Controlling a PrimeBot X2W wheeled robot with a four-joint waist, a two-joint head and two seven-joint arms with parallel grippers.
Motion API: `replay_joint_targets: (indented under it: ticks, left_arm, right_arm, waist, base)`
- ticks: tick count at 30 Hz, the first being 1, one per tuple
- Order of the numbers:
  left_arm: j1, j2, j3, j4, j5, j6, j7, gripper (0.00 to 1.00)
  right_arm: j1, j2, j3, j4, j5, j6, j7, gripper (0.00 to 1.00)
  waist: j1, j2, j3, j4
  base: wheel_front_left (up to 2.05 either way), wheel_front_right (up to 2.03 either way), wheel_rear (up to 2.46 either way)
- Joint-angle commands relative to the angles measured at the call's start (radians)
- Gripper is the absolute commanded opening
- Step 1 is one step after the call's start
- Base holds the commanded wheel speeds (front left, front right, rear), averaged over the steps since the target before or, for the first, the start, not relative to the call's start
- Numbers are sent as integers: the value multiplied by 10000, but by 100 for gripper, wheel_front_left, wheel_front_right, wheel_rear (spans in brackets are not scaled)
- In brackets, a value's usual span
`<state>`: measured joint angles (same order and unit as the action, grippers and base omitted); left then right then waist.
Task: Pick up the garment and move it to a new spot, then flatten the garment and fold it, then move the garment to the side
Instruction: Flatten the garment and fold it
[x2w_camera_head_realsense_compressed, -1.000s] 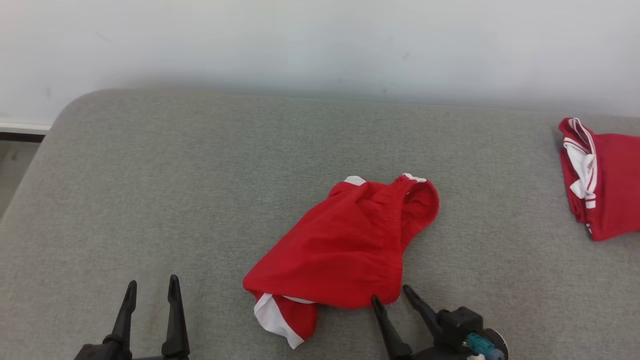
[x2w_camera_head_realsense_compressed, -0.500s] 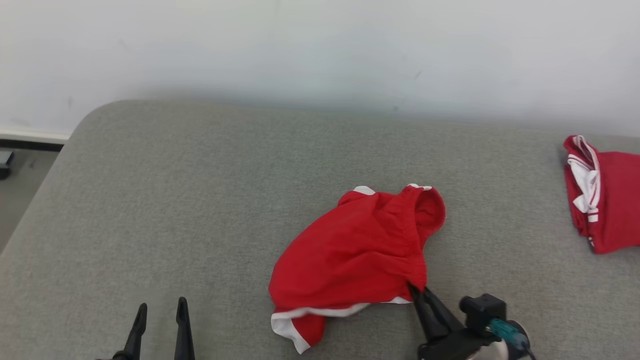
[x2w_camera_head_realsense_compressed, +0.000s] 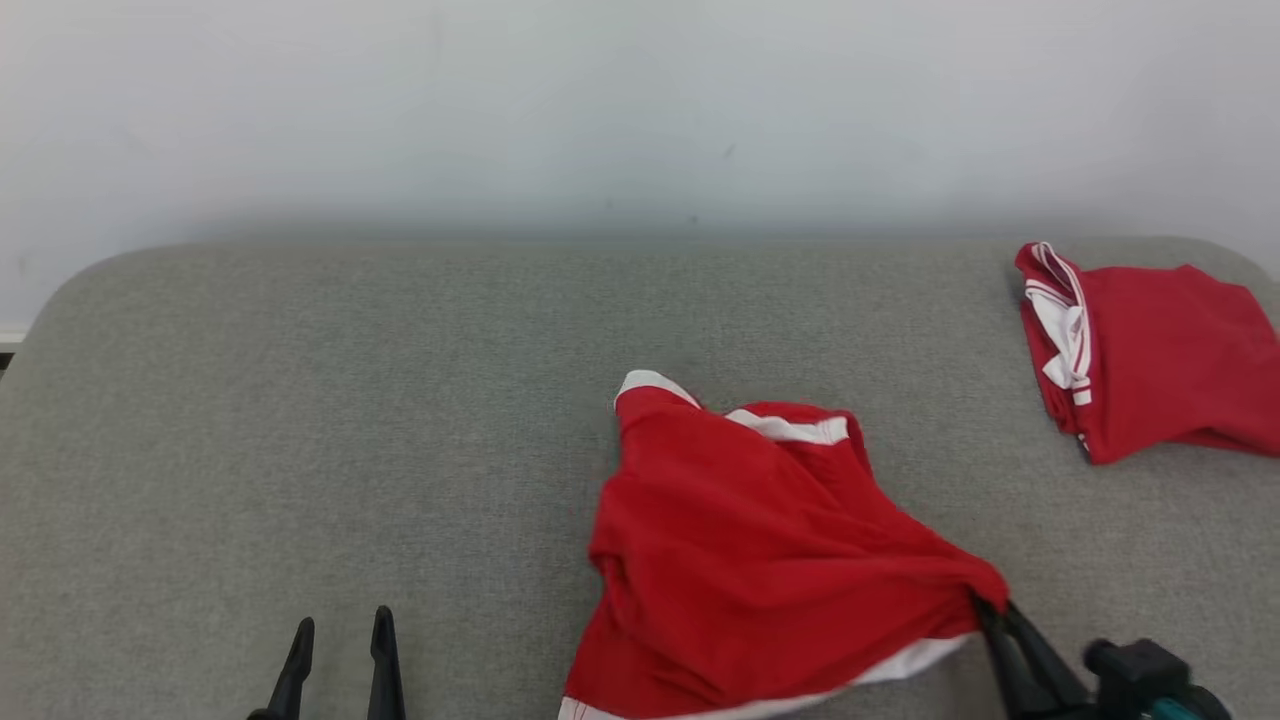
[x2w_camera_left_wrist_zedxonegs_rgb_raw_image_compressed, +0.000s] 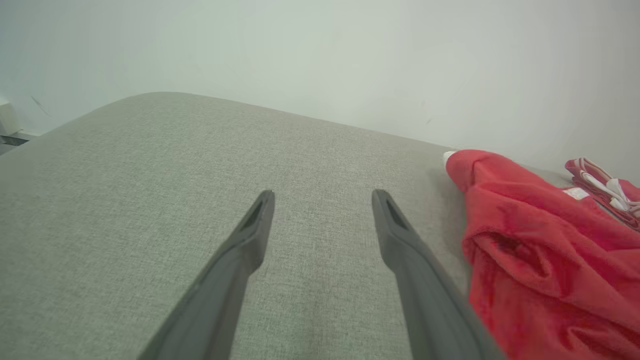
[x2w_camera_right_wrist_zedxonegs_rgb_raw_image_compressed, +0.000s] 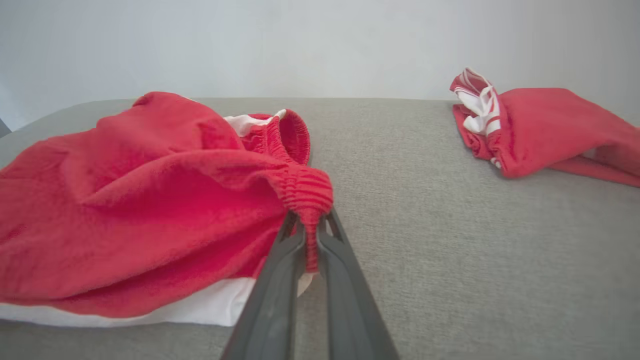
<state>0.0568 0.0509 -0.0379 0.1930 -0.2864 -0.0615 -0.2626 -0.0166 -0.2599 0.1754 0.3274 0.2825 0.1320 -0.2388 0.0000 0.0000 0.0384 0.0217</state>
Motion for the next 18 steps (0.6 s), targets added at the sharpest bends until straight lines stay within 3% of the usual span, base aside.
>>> replay_joint_targets:
  ticks: [1,10,11,12,13,18]
  left_arm:
    - [-94,-9,-30,25,-22,41,-24,100]
    - [-200,-8,-49,136,-76,21,-24,100]
    - [-210,-8,-59,152,-88,29,-24,100]
    - [-223,-8,-79,168,-88,21,-25,100]
    - [-225,-10,-105,186,-97,16,-25,100]
    - [-135,-8,-173,219,-133,9,-25,100]
  right_arm:
    - [408,-150,-332,-382,-15,-23,177,0]
    - [1246,-186,-1160,-1436,291,-23,1074,0]
    - [1230,-161,-1189,-1447,268,-23,1129,15]
    - [1197,-134,-1221,-1447,228,-23,1161,75]
    - [1170,-97,-1197,-1443,208,-23,1166,100]
    - [967,96,-1092,-1455,-4,-23,862,100]
  waist:
    - [0,0,116,-189]
    - [0,0,256,-277]
    - [0,0,250,-260]
    - [0,0,236,-232]
    - [0,0,218,-207]
    - [0,0,132,-134]
  base:
    - [0,0,0]
    - [0,0,0]
    - [0,0,0]
    - [0,0,0]
    - [0,0,0]
    - [0,0,0]
